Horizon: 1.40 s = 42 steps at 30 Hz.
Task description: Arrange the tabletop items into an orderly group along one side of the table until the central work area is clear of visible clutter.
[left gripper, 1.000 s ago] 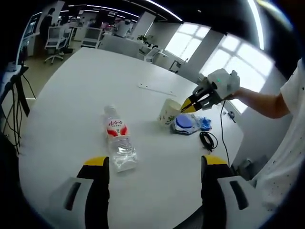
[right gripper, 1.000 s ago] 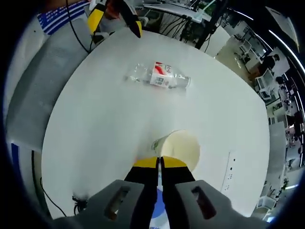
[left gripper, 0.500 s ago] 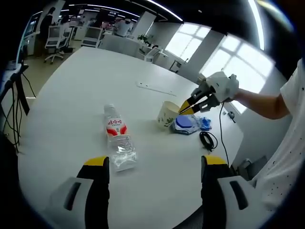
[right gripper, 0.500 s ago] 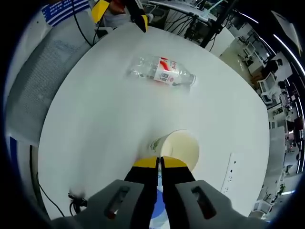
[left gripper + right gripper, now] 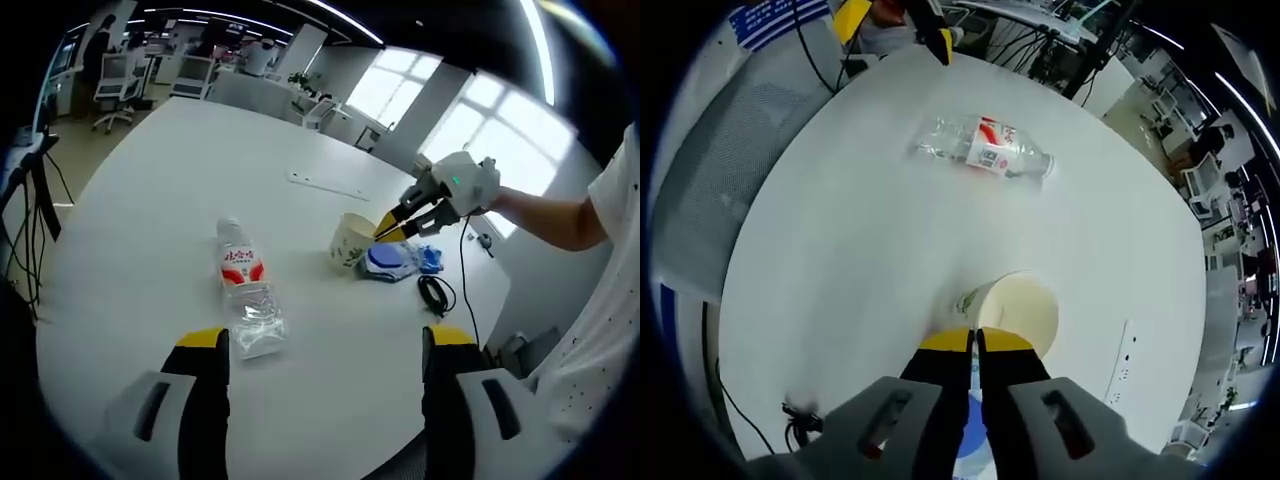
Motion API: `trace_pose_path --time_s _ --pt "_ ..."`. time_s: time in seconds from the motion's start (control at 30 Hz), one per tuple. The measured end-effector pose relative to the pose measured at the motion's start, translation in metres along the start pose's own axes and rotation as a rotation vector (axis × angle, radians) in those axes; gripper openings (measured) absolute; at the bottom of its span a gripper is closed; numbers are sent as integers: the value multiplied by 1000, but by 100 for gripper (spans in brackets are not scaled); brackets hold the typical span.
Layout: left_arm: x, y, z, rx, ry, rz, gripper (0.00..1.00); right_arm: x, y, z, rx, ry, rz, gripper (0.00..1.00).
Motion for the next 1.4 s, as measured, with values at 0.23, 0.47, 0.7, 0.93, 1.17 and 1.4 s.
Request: trace_pose_path --time_s 0.23,0.47,0.7,0.93,1.17,1.4 --pt "0 0 0 0 1 0 81 -1 2 1 4 -4 7 5" --pt "1 -1 0 -1 1 -1 80 0 1 -2 13 5 4 9" --pt "0 0 0 1 1 2 81 0 2 -4 37 9 16 16" --pt "0 1 2 5 -2 3 81 -2 1 -5 77 17 21 23" --pt "0 5 3 10 -5 8 82 -7 3 -4 135 22 42 29" --pt "-1 7 5 18 -8 10 82 -15 7 -1 183 15 70 32"
Point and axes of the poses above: the point that each gripper's makers call its tool centre point, and the gripper's own axes: x roughly forward along the fingers, z roughly to its right, y roughly out of its top, the point moved 1 cm from there along -x, roughly backward along the fingers, and after that the axes turned 4 degrees about x, right-handed, at the moved point
